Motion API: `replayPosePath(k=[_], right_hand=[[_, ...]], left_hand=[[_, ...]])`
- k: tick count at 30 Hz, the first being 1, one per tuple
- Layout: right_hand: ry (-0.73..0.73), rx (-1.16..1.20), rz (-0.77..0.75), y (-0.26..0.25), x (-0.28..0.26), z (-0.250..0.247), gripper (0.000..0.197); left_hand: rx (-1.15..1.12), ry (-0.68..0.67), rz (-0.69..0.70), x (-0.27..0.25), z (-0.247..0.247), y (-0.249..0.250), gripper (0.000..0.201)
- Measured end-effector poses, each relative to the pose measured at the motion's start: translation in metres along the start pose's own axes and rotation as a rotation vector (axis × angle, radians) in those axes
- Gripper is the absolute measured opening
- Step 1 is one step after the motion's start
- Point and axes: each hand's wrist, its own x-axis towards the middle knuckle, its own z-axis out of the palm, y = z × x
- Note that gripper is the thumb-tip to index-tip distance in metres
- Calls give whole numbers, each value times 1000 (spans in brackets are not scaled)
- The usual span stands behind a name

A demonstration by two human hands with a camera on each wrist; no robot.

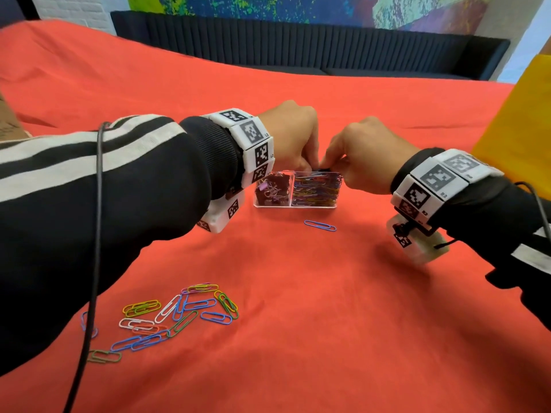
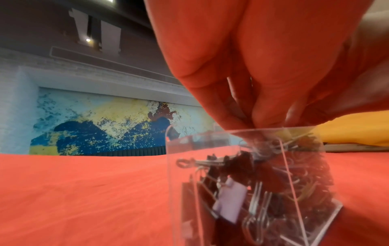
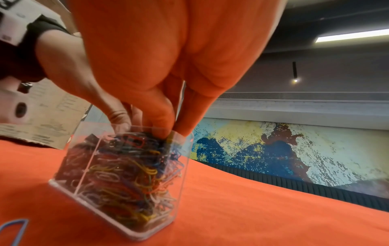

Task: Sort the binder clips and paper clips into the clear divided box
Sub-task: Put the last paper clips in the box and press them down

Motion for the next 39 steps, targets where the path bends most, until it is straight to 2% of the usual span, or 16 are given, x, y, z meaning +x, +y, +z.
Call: replayPosePath(k=[9,17,23,39], right_hand=[[-102,-102,-19,-9,3,-8,33],[-105,-63,13,-10,-5,-9,37],[-32,76,104,-7,-8,-13,41],[100,151,138,5,-12,-22,39]], left_hand=[[63,-9,30,3,2,2,13],[58,-42,29,3,1,4,13],[46,-21,14,-3,-6,4,17],[-123,45,-78,-11,-12,-7,22]])
